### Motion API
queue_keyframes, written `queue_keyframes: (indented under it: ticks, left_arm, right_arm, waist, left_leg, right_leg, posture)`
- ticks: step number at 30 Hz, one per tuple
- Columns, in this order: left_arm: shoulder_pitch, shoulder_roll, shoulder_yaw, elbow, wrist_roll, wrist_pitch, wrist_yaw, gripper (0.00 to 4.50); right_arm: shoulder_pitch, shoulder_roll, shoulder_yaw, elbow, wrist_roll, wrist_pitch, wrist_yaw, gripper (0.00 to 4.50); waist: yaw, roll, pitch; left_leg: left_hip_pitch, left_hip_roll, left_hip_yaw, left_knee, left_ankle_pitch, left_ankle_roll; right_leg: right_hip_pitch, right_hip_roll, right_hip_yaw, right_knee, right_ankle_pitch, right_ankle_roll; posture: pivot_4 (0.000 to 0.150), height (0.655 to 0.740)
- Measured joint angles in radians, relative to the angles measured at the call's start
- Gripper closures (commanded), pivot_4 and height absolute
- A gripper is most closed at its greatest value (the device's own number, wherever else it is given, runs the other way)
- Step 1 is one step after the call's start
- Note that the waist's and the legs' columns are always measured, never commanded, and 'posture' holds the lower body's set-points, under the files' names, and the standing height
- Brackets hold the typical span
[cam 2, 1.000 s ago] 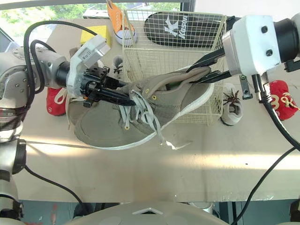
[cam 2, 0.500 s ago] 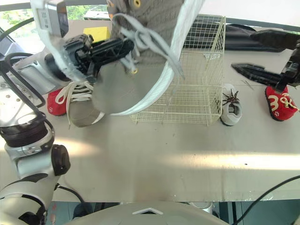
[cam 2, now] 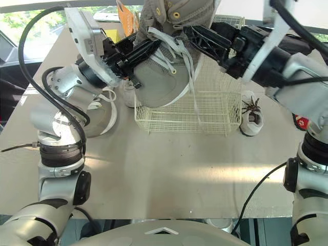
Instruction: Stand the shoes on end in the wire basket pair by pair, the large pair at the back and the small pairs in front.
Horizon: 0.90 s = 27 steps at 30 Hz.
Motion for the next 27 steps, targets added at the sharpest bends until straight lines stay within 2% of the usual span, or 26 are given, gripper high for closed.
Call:
queue_keyframes:
  ticks: [4, 6, 10, 12, 14, 17, 20, 22, 25, 27]
  left_arm:
    - [0.012, 0.022, 0.004, 0.0, 0.018, -0.017, -0.015, 4.04]
    - [0.02, 0.021, 0.007, 0.0, 0.034, -0.025, -0.014, 4.04]
    - [0.021, 0.015, 0.02, -0.004, 0.036, -0.016, -0.003, 4.04]
    - [0.022, 0.002, 0.042, -0.017, -0.03, 0.055, 0.02, 3.02]
    - [0.021, -0.008, 0.088, -0.039, -0.16, 0.184, 0.062, 2.2]
    - [0.021, 0.042, 0.148, -0.073, -0.402, 0.399, 0.109, 0.52]
    - [0.058, 0.131, 0.204, -0.118, -0.553, 0.51, 0.116, 0.51]
    - [0.121, 0.195, 0.229, -0.15, -0.599, 0.55, 0.107, 0.51]
    - [0.224, 0.219, 0.239, -0.216, -0.601, 0.544, 0.107, 0.51]
    - [0.313, 0.21, 0.239, -0.274, -0.551, 0.474, 0.083, 0.51]
  right_arm:
    - [-0.001, 0.002, 0.029, 0.009, -0.028, -0.004, -0.009, 4.07]
    - [-0.008, 0.016, 0.048, 0.011, -0.047, -0.005, -0.019, 4.46]
    - [-0.022, 0.031, 0.062, 0.01, -0.096, -0.02, -0.007, 4.47]
    - [-0.021, 0.024, 0.06, 0.01, -0.119, -0.027, 0.029, 4.47]
    - [-0.021, 0.015, 0.055, 0.008, -0.138, -0.033, 0.077, 4.47]
    - [-0.018, -0.005, 0.053, 0.009, -0.154, -0.04, 0.148, 4.48]
    - [-0.021, -0.03, 0.039, 0.031, -0.157, -0.044, 0.219, 4.48]
    - [-0.039, -0.053, 0.002, 0.073, -0.178, -0.062, 0.263, 4.49]
    - [-0.123, -0.077, -0.044, 0.17, -0.247, -0.108, 0.316, 4.49]
    - [-0.195, -0.089, -0.047, 0.239, -0.317, -0.146, 0.379, 4.49]
  waist:
    - [-0.001, 0.0, 0.0]
    - [-0.002, 0.0, 0.0]
    - [-0.001, 0.0, 0.0]
    - [0.0, 0.0, 0.0]
    - [-0.003, 0.0, 0.0]
    - [-0.006, 0.0, 0.0]
    - [-0.01, 0.0, 0.0]
    - [-0.013, 0.0, 0.0]
    - [-0.01, 0.0, 0.0]
    - [-0.009, 0.0, 0.0]
  left_leg:
    - [0.0, 0.0, 0.0, 0.0, -0.001, 0.002]
    - [-0.001, 0.0, 0.0, 0.0, -0.001, 0.002]
    - [0.0, 0.0, 0.0, 0.0, -0.001, 0.002]
    - [0.0, 0.0, 0.0, 0.0, -0.001, 0.002]
    - [0.0, 0.0, 0.0, 0.0, -0.001, 0.002]
    - [0.0, 0.001, 0.0, 0.0, -0.001, 0.002]
    - [0.0, 0.002, 0.0, 0.0, -0.001, 0.002]
    - [0.0, 0.002, 0.0, 0.0, -0.001, 0.002]
    - [0.001, 0.002, 0.003, 0.0, -0.001, 0.001]
    - [0.001, 0.002, 0.005, 0.0, -0.001, 0.002]
  right_leg:
    - [0.0, 0.0, 0.0, 0.0, 0.0, 0.0]
    - [0.0, 0.0, 0.0, -0.001, 0.0, 0.0]
    - [0.0, 0.0, 0.0, -0.001, 0.0, 0.0]
    - [0.0, 0.0, 0.0, -0.001, 0.0, 0.0]
    - [0.0, 0.0, 0.0, -0.001, 0.0, 0.001]
    - [0.0, 0.0, 0.0, 0.0, 0.0, 0.001]
    - [-0.001, 0.001, 0.0, 0.0, 0.0, 0.001]
    - [-0.001, 0.002, 0.0, 0.0, 0.0, 0.001]
    - [-0.001, 0.002, 0.001, -0.001, 0.0, 0.001]
    - [-0.001, 0.003, 0.003, -0.001, -0.001, 0.0]
  posture:
    - [0.15, 0.74]
    - [0.15, 0.74]
    - [0.15, 0.74]
    - [0.15, 0.74]
    - [0.15, 0.74]
    - [0.15, 0.74]
    - [0.15, 0.74]
    - [0.15, 0.74]
    - [0.15, 0.74]
    - [0.15, 0.74]
